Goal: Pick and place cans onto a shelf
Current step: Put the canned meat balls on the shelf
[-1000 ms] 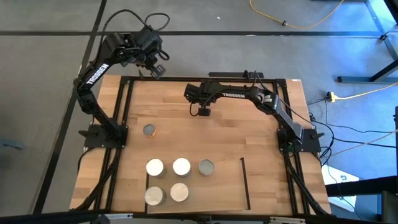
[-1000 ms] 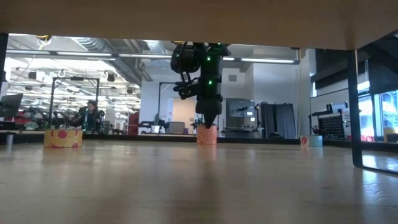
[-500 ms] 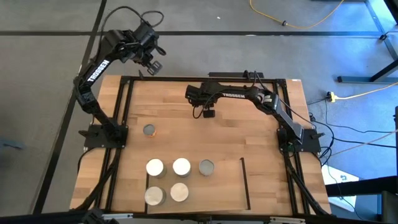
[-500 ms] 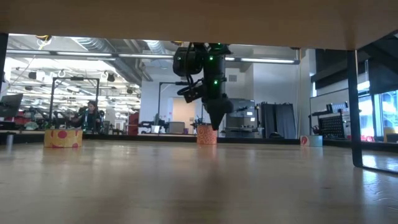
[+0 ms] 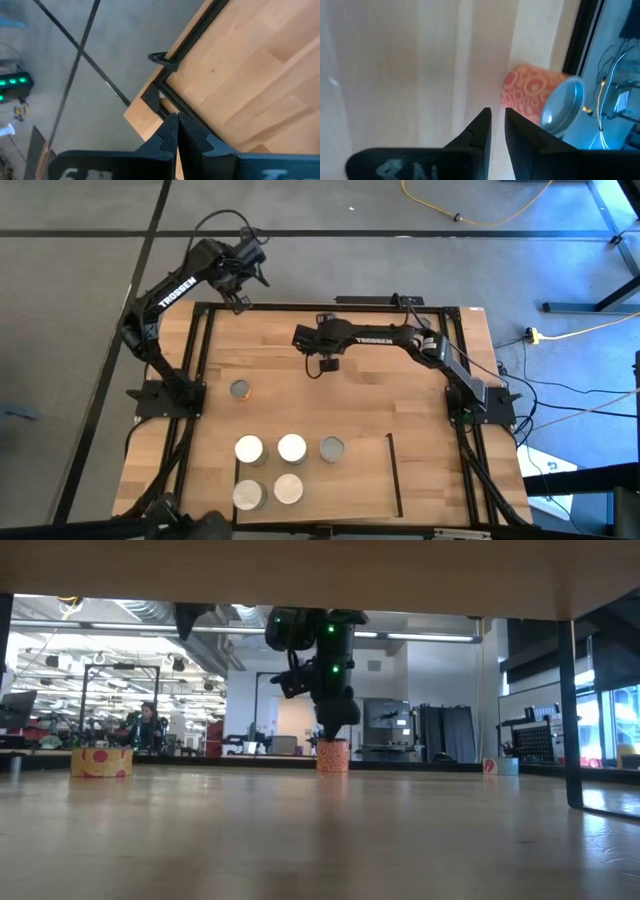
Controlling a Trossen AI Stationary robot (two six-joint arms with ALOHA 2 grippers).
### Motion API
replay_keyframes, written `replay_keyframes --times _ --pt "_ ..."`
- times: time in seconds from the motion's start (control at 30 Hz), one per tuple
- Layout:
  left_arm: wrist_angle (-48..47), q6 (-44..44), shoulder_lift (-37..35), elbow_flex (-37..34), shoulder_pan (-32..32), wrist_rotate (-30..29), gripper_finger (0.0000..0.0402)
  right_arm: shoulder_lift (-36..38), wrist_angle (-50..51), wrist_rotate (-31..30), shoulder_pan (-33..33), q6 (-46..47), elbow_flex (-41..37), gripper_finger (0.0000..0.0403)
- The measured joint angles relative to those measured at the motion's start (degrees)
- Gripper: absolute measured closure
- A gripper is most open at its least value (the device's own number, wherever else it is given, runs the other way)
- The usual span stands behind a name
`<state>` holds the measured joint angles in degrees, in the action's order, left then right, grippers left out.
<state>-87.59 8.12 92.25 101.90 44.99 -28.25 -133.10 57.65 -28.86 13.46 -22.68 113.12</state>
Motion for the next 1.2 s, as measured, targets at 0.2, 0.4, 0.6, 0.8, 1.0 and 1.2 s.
replay_keyframes --times 0.2,0.4,0.6,0.8,1.0,1.2 --pt "2.5 -0.9 0.0 -0.1 2.7 3.1 0.0401 0.0 -1.7 0.0 -1.9 1.3 0.0 0.0347" --pt "3.4 -0.2 -0.5 -0.1 4.0 5.0 0.0401 0.0 -1.6 -0.7 -2.1 4.4 0.0 0.0347" --pt "3.7 0.0 -0.5 -0.1 3.6 6.9 0.0401 0.0 -1.6 -6.5 -2.1 5.3 0.0 0.0347" --pt "3.5 0.0 -0.5 -0.1 3.6 6.8 0.0401 0.0 -1.6 -6.7 -2.1 7.4 0.0 0.0347" --pt "3.4 0.0 -0.5 -0.1 3.6 6.8 0.0401 0.0 -1.6 -8.6 -1.3 7.6 0.0 0.0347" --pt "3.1 -0.1 -0.5 -0.1 3.6 6.7 0.0401 0.0 -1.6 -4.4 0.6 7.5 0.0 0.0347"
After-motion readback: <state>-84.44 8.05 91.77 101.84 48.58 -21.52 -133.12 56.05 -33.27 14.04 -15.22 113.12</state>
